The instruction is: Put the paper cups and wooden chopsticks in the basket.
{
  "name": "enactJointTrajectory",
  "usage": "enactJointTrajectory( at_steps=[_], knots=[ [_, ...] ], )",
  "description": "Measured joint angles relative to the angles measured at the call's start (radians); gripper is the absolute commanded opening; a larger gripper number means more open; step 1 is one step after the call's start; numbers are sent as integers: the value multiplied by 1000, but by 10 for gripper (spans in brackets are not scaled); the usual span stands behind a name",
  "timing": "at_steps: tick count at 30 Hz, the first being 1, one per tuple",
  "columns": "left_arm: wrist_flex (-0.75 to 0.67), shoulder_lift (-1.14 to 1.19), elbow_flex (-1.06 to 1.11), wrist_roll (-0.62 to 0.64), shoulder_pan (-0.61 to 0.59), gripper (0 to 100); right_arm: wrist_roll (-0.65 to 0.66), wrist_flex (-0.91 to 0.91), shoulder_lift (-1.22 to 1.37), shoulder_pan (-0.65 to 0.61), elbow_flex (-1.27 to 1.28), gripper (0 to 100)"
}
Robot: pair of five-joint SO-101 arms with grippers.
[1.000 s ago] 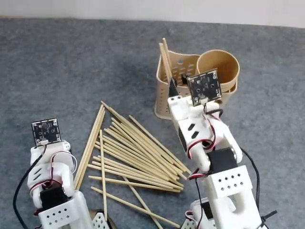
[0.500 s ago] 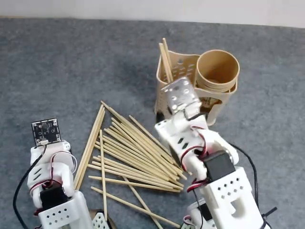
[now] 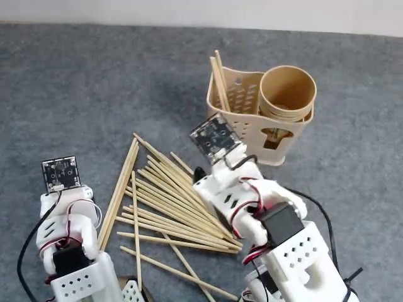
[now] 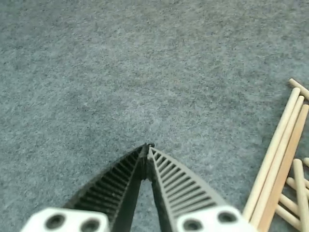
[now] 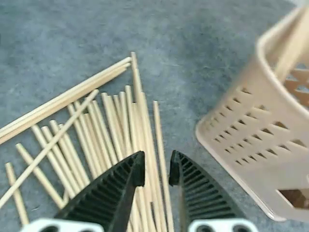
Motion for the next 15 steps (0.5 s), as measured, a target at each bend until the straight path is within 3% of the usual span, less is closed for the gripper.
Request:
enactJointTrajectory(
  at_steps=[7, 15],
  knots=[
    [0, 0, 0, 0, 0, 5, 58, 84, 109, -25, 0, 101],
    [0, 0, 0, 0, 0, 5, 69, 23, 391, -26, 0, 101]
  ],
)
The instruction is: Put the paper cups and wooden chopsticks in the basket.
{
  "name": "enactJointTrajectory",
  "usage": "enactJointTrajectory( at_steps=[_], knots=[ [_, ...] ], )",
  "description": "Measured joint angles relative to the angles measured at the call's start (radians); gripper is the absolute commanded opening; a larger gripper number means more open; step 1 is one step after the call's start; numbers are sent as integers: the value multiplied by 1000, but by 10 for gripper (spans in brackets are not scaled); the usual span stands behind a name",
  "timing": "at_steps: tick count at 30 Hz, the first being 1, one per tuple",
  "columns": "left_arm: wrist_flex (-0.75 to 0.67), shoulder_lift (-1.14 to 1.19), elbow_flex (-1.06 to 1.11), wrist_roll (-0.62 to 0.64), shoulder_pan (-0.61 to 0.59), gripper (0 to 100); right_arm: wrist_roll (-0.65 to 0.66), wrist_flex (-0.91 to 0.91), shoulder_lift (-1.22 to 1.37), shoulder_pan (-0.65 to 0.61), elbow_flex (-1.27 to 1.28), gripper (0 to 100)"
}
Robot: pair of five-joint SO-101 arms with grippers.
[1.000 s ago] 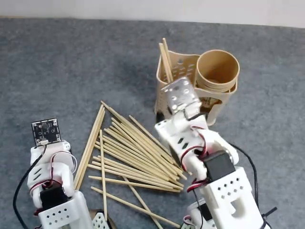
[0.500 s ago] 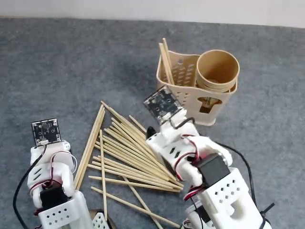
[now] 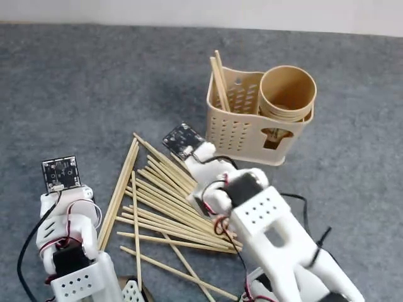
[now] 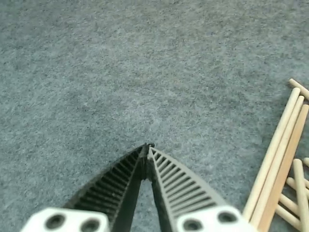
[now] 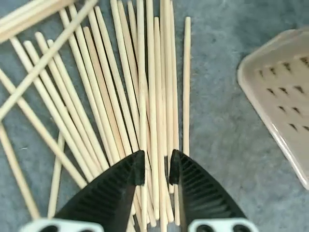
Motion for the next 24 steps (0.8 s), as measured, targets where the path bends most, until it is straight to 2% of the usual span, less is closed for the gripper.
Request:
enactJointTrajectory(
  at_steps=[12, 24],
  knots=[
    [0, 0, 0, 0, 0, 5, 51, -187, 293, 17, -6, 101],
    [0, 0, 0, 0, 0, 5, 54, -201, 549, 75, -178, 101]
  ],
)
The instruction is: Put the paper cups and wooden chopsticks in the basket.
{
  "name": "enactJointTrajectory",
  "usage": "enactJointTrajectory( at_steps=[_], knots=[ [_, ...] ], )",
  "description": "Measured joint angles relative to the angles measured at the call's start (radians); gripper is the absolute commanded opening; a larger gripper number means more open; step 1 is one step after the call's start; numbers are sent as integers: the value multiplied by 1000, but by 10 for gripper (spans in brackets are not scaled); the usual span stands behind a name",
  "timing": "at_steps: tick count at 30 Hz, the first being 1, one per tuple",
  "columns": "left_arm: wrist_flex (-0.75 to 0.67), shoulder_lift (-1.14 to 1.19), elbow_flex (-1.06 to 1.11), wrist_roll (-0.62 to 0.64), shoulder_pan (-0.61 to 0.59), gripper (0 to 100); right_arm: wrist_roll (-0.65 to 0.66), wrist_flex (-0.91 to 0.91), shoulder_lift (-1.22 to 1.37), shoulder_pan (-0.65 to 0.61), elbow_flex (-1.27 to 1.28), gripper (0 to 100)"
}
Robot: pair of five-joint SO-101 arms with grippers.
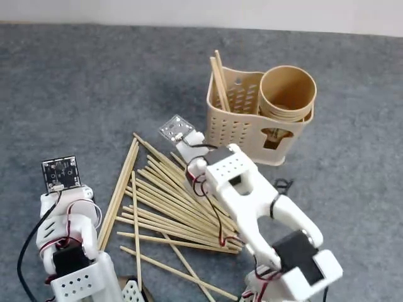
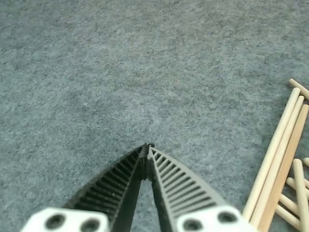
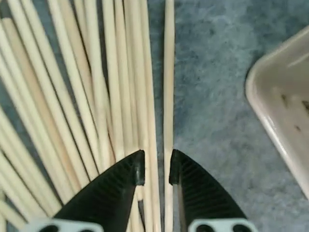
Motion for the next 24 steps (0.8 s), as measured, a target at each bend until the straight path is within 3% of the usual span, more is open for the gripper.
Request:
enactJointTrajectory(
  at_steps=[19, 24],
  knots=[
    [0, 0, 0, 0, 0, 5, 3, -2, 193, 60, -114, 100],
    [0, 0, 0, 0, 0, 5, 3, 3, 196, 64, -117, 6]
  ],
)
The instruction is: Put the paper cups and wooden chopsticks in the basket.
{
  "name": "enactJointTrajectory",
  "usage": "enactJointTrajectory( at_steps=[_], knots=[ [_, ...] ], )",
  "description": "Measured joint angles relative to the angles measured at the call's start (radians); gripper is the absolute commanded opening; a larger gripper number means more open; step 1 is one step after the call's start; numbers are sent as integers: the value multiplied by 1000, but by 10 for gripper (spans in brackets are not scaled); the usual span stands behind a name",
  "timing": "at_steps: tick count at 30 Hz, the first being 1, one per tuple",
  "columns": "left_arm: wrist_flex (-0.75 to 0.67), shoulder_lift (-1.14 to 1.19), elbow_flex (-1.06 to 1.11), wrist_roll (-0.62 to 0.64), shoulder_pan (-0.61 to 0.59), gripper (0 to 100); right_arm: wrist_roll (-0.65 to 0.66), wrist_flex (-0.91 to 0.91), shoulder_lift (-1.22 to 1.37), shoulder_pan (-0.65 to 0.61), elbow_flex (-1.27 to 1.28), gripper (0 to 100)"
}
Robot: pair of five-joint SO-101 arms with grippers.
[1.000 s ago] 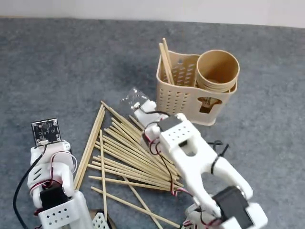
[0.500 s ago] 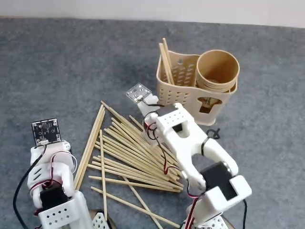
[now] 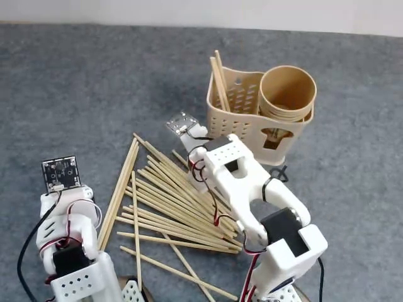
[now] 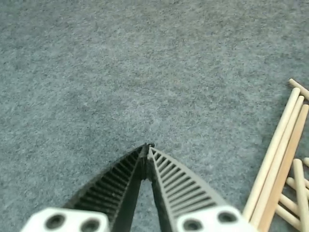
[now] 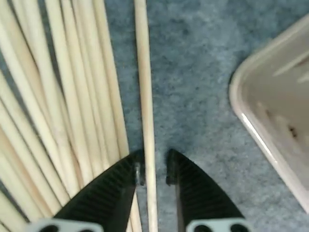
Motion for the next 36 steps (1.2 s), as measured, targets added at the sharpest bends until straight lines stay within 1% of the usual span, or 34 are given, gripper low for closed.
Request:
enactJointTrajectory(
  at_steps=[6, 12, 17, 28, 36],
  knots=[
    [0, 0, 0, 0, 0, 5, 94, 9, 2, 3, -2, 5],
    [0, 0, 0, 0, 0, 5, 107, 137, -17, 2, -66, 5],
    [0, 0, 0, 0, 0, 5, 107, 233, -143, 2, -71, 5],
    [0, 0, 0, 0, 0, 5, 107, 377, -334, 2, -71, 5],
    [0, 0, 0, 0, 0, 5, 107, 351, -546, 2, 44, 5]
  ],
)
